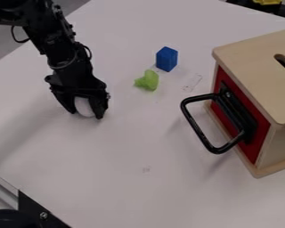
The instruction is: Move the white toy to the bottom left of the drawer
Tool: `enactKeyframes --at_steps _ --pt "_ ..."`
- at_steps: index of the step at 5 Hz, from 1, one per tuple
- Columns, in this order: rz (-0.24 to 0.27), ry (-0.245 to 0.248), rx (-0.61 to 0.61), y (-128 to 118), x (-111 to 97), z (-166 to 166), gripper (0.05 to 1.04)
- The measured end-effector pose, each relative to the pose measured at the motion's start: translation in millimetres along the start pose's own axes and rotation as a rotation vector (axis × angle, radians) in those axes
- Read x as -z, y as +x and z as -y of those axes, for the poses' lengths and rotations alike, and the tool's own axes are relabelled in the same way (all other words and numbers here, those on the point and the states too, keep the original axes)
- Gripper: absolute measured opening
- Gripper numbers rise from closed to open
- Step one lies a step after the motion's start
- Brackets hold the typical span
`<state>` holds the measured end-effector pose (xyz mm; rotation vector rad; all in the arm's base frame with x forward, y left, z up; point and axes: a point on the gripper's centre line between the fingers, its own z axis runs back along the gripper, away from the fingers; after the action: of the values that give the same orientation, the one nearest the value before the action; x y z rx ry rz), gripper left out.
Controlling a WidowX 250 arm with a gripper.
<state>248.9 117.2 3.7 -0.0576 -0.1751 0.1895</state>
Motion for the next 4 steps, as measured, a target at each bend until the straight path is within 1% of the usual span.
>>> enactKeyframes --at_steps 1,2,3,4 --pt "-0.019 -0.009 -0.006 -5 -3 3 0.999" --pt "0.018 -0.015 -0.013 -1 -19 6 0.999" --pt "0.054 -0.030 -0.021 1 -42 9 0.999" --pt "0.106 -0.045 -0.023 5 -65 12 0.999"
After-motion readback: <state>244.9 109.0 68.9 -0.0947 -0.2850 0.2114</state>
